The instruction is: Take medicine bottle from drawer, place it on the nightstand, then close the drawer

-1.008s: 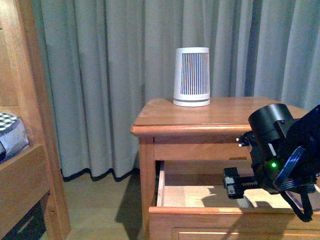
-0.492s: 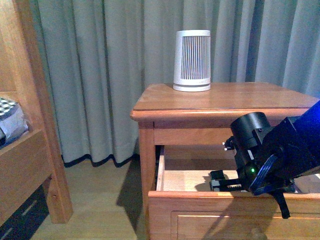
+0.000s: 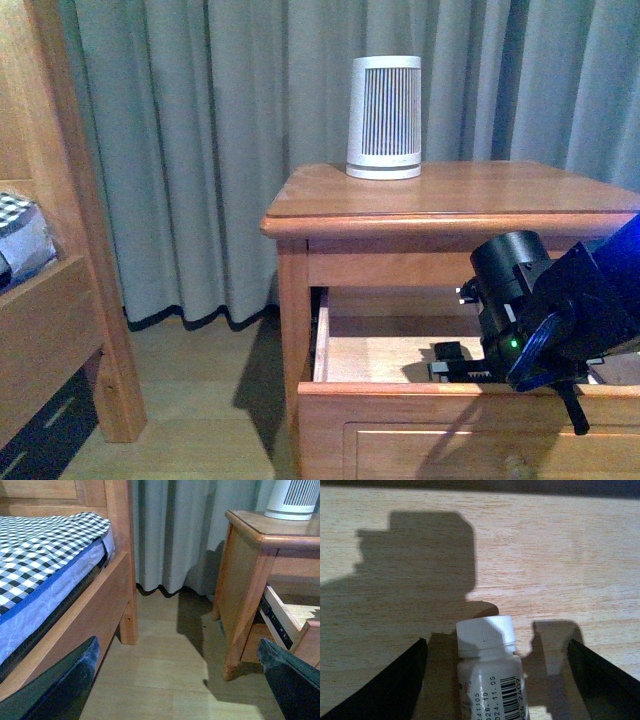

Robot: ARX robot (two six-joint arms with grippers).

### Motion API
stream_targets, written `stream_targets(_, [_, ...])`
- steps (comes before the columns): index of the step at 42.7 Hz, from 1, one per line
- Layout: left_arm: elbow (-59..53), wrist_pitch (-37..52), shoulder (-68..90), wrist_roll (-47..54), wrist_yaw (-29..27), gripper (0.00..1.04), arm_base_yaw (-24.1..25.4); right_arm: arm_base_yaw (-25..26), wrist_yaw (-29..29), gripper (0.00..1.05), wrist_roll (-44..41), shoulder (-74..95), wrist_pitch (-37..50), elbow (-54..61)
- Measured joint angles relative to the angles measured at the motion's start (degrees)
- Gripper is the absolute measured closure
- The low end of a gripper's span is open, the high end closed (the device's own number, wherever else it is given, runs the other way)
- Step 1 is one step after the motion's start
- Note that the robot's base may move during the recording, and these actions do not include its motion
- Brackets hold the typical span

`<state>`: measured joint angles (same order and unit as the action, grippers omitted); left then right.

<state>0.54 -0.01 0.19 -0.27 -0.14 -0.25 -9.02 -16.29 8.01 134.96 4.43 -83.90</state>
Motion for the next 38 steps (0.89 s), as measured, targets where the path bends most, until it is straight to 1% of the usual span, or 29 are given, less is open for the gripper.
stream_targets(5, [0.0, 0.0, 0.0, 0.02, 0.0, 0.07, 0.0, 0.02, 0.44, 0.36, 0.17, 0.33, 0.0, -0.35])
stream_targets(6, [0.0, -0.02, 0.0, 0.02, 0.0, 0.07, 0.0, 0.02, 0.46, 0.38, 0.2, 0.35, 0.0, -0.37])
stream_targets(9, [0.0, 0.0, 0.0, 0.02, 0.0, 0.07, 0.0, 0.02, 0.61, 0.48, 0.22, 0.46, 0.15, -0.37])
stream_targets(13, [0.0, 0.0, 0.0, 0.02, 0.0, 0.07, 0.0, 0.04, 0.66, 0.67, 0.44, 0.55, 0.28, -0.37])
stream_targets(15, [0.0, 0.0, 0.0, 0.02, 0.0, 0.07, 0.0, 0.04, 0.55, 0.73, 0.94, 0.55, 0.24, -0.37])
stream_targets(28, [0.0, -0.02, 0.0, 0.02, 0.0, 0.07, 0.0, -0.33, 0.0, 0.74, 4.55, -2.82, -2.25, 0.72])
stream_targets(38, [0.0, 0.0, 0.0, 0.0, 0.0, 0.07, 0.0, -2.05, -1.73, 0.74, 4.26, -12.61, -0.2, 4.24])
